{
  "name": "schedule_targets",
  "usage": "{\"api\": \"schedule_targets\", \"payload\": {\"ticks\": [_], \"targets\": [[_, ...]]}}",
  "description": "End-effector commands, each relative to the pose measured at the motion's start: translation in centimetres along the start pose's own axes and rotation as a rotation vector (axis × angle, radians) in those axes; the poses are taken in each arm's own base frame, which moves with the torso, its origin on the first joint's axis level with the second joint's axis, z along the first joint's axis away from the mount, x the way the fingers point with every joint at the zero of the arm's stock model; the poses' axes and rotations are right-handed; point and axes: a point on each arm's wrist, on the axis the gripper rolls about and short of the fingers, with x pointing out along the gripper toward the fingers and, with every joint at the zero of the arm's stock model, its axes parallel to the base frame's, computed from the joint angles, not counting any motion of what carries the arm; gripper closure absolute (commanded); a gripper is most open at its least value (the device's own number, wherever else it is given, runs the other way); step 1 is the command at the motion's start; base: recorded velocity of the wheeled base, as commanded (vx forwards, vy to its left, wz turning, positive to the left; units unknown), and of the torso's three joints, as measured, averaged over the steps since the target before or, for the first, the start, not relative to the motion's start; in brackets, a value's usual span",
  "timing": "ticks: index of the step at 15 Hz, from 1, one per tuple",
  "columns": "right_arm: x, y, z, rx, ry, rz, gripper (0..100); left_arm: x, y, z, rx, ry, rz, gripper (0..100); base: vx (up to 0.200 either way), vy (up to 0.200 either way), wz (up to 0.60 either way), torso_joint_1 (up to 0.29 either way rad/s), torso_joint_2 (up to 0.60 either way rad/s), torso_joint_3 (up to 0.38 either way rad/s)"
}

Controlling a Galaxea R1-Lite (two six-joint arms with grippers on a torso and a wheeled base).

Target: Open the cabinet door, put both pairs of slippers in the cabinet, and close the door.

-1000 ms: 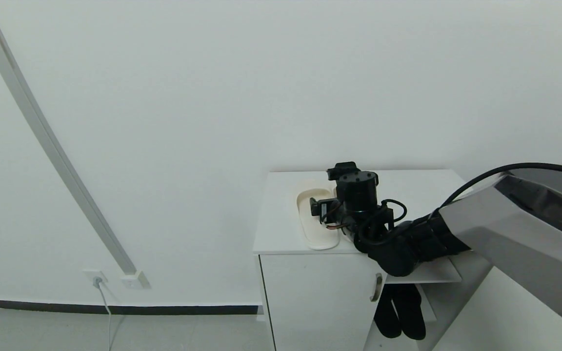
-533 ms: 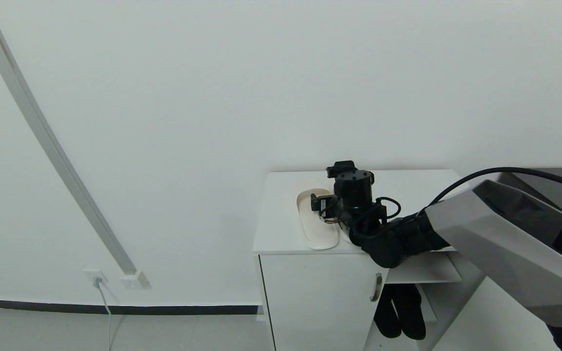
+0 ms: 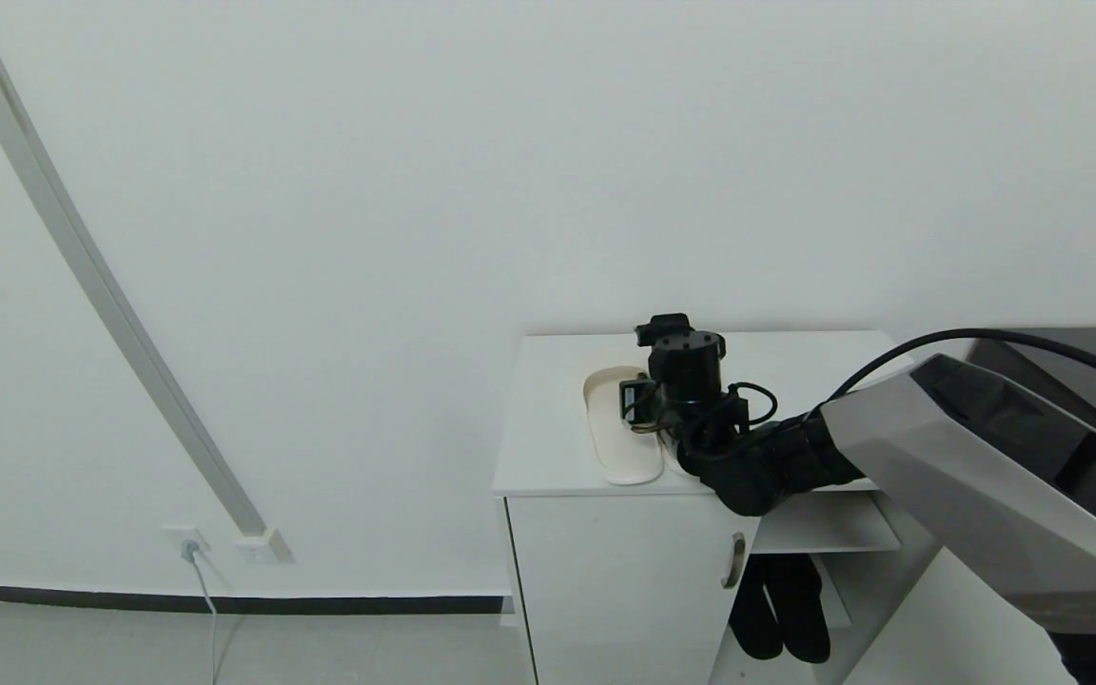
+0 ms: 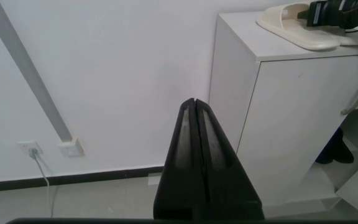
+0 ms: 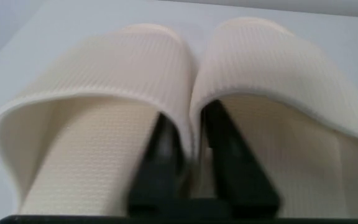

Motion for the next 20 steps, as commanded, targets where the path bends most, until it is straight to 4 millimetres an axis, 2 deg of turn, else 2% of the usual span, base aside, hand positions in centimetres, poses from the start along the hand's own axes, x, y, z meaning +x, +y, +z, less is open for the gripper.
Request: {"api": "schedule_targets", "payload": {"ticks": [1,4,7,13,16,17,18,19,20], "targets": [[0.0,0.0,0.1,0.001,-0.003,-0.001,100,0.0,0.0,0.0,0.0,0.001,0.0,100,0.0,0.0,0.0,0.0,0.0,0.0],[-0.1,0.1,0.4,0.004,-0.01,0.001,100,0.0,0.0,0.0,0.0,0.001,0.0,100,0.0,0.0,0.0,0.0,0.0,0.0],[-0.8,0.0,1.5,0.013,-0.027,0.005,100,0.0,0.0,0.0,0.0,0.001,0.0,100,0.0,0.0,0.0,0.0,0.0,0.0],[-4.7,-0.2,3.5,0.02,-0.046,0.038,100,0.0,0.0,0.0,0.0,0.001,0.001,100,0.0,0.0,0.0,0.0,0.0,0.0],[-9.1,-1.2,4.1,0.021,-0.052,0.086,100,0.0,0.0,0.0,0.0,0.001,0.0,100,0.0,0.0,0.0,0.0,0.0,0.0],[-11.6,-2.0,3.9,0.019,-0.05,0.127,100,0.0,0.0,0.0,0.003,0.001,-0.002,100,0.0,0.0,0.0,0.0,0.0,0.0],[-13.2,-2.3,4.0,0.019,-0.052,0.154,100,0.0,0.0,0.0,0.008,0.001,-0.002,100,0.0,0.0,0.0,0.0,0.0,0.0],[-17.2,-3.6,3.5,0.004,-0.022,0.224,100,0.0,0.0,0.0,0.006,0.003,-0.002,100,0.0,0.0,0.0,0.0,0.0,0.0],[-19.7,-4.5,2.9,-0.006,0.008,0.283,100,0.0,0.0,0.0,0.006,0.001,-0.002,100,0.0,0.0,0.0,0.0,0.0,0.0]]}}
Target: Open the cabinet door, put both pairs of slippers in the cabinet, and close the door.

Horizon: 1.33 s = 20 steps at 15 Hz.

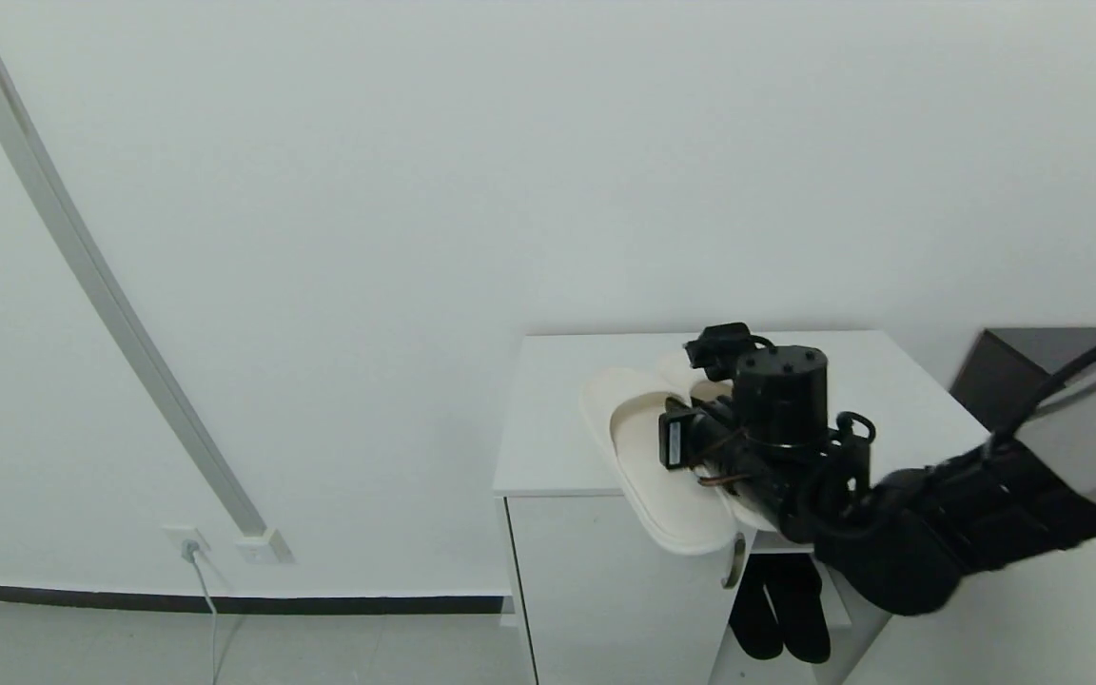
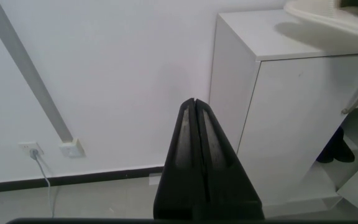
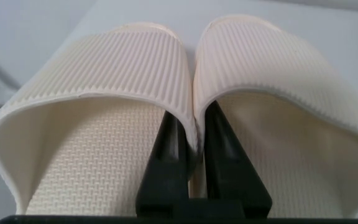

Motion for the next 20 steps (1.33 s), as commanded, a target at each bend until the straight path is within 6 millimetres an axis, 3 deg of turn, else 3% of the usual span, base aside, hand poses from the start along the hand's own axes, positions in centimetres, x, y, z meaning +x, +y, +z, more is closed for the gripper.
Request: {"api": "schedule_targets", "payload": {"ticks": [1,2,4,12,20], "targets": [[-10.0,-1.6,0.9,-0.005,0.002,0.202,100,0.0,0.0,0.0,0.003,0.001,0.0,100,0.0,0.0,0.0,0.0,0.0,0.0],[-11.5,-1.9,0.9,-0.009,0.011,0.234,100,0.0,0.0,0.0,0.005,0.001,0.0,100,0.0,0.0,0.0,0.0,0.0,0.0],[-12.6,-2.5,0.5,-0.02,0.045,0.236,100,0.0,0.0,0.0,0.003,0.001,0.0,100,0.0,0.0,0.0,0.0,0.0,0.0],[-13.1,-2.0,-1.4,-0.045,0.119,0.291,100,0.0,0.0,0.0,0.0,0.001,0.001,100,0.0,0.0,0.0,0.0,0.0,0.0],[-14.7,-1.3,-0.7,-0.047,0.085,0.347,100,0.0,0.0,0.0,-0.001,0.001,0.001,100,0.0,-0.2,0.0,0.005,0.0,0.004]]}}
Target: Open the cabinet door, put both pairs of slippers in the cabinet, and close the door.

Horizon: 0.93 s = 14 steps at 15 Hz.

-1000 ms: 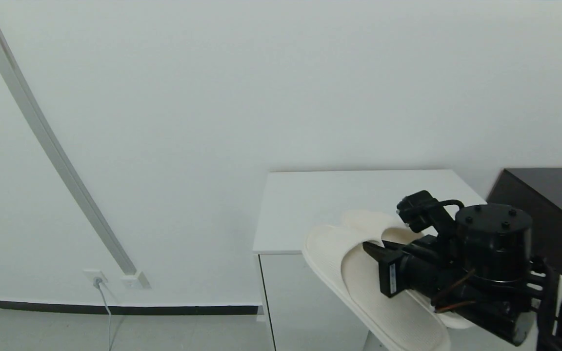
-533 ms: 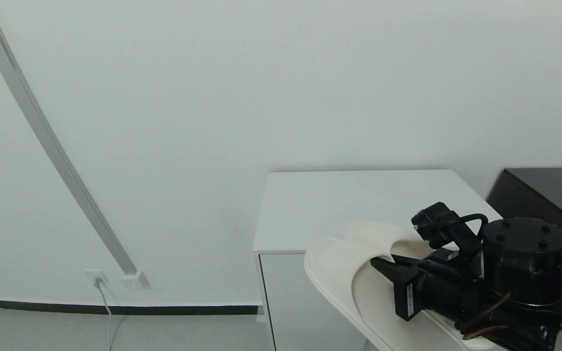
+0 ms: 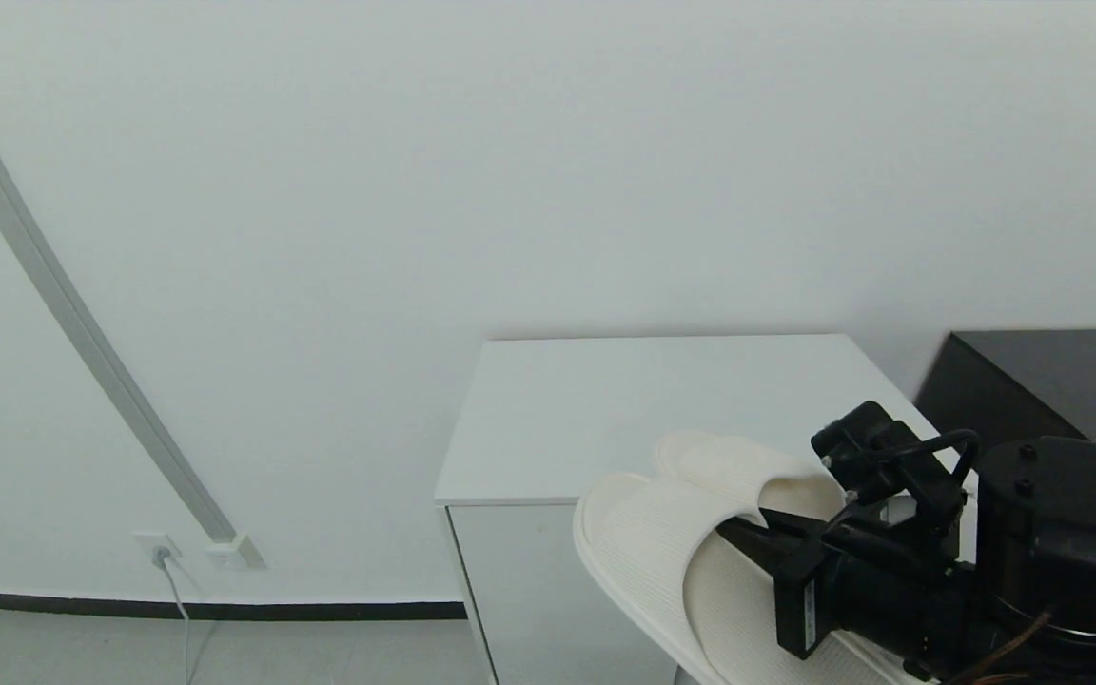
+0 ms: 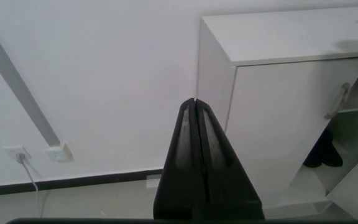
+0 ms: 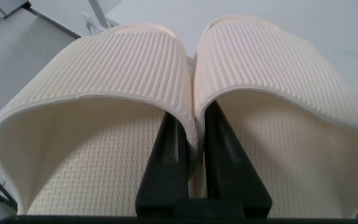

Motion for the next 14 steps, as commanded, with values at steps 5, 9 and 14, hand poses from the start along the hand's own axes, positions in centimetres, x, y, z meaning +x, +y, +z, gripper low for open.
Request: {"api": "schedule_targets", "payload": {"ticks": [5,9,14], "targets": [[-0.2,0.1,-0.2,-0.005,0.004,0.003,100,0.0,0.0,0.0,-0.001,0.001,0.001,100,0.0,-0.2,0.0,0.006,0.0,0.002],[-0.4,0.0,-0.6,-0.005,0.016,0.003,100,0.0,0.0,0.0,0.001,0.001,0.001,100,0.0,-0.1,0.0,-0.002,0.0,0.0],[-0.6,-0.1,-1.0,-0.007,0.026,0.003,100,0.0,0.0,0.0,-0.004,0.001,0.001,100,0.0,0.0,0.0,0.0,0.0,0.0]]}}
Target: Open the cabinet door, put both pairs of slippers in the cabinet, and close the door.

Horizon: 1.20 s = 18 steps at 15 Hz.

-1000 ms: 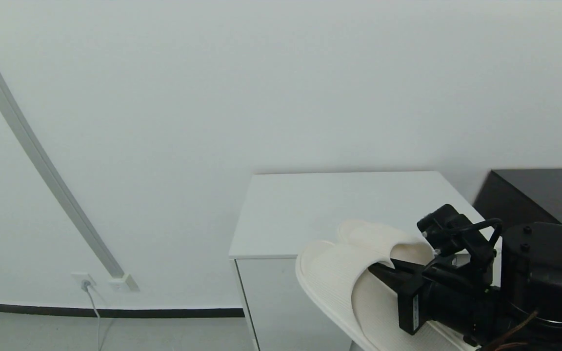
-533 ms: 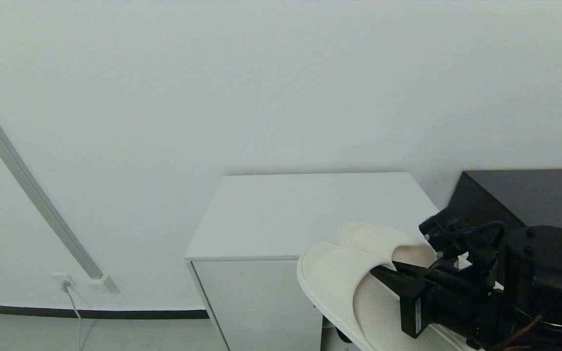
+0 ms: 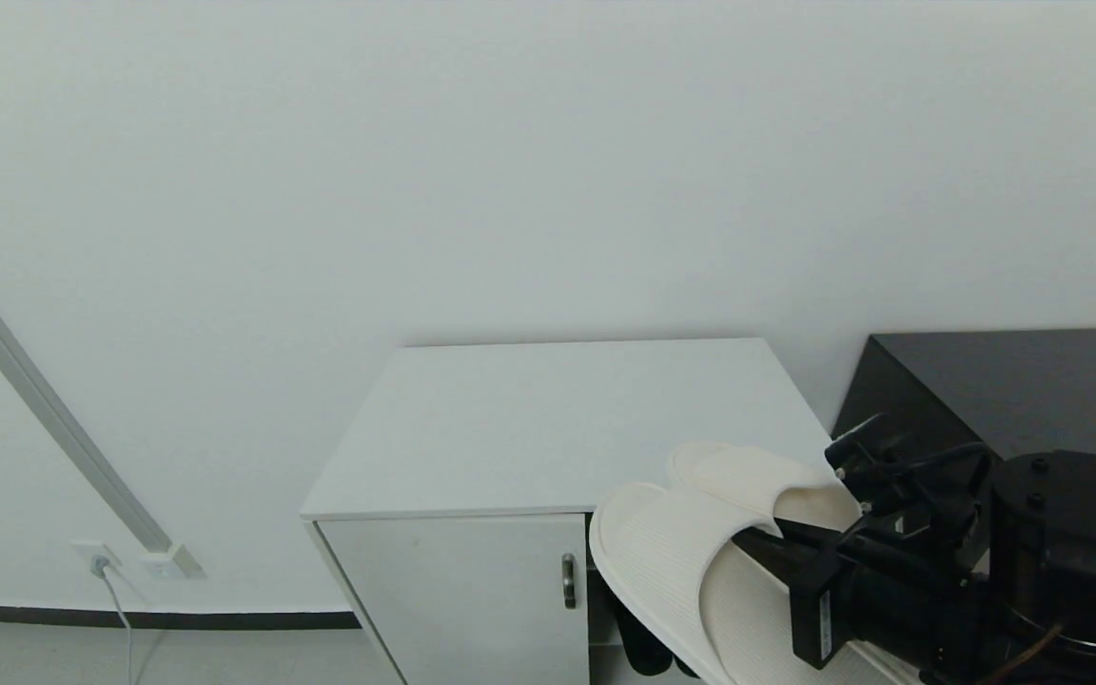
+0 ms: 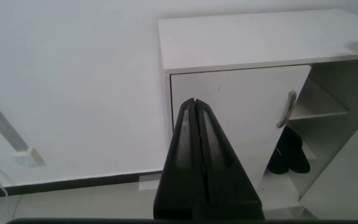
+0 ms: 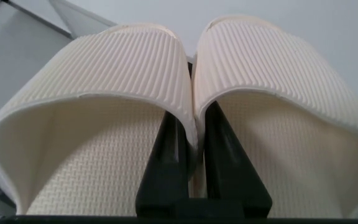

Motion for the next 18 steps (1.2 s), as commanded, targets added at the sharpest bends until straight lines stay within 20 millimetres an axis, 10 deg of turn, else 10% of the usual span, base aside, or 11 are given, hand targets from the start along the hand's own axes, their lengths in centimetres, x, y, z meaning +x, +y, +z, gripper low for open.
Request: {"api": "schedule_targets", "payload": {"ticks": [1,18], "targets": [[0.02,0.04,-0.19,-0.001,-0.004,0.003,100,0.01,0.0,0.0,-0.003,0.001,0.0,100,0.0,0.0,0.0,0.0,0.0,0.0],[-0.37,-0.09,-0.8,-0.017,0.005,0.005,100,0.01,0.01,0.0,-0.003,0.001,0.004,100,0.0,0.0,0.0,-0.072,0.17,0.093]]}}
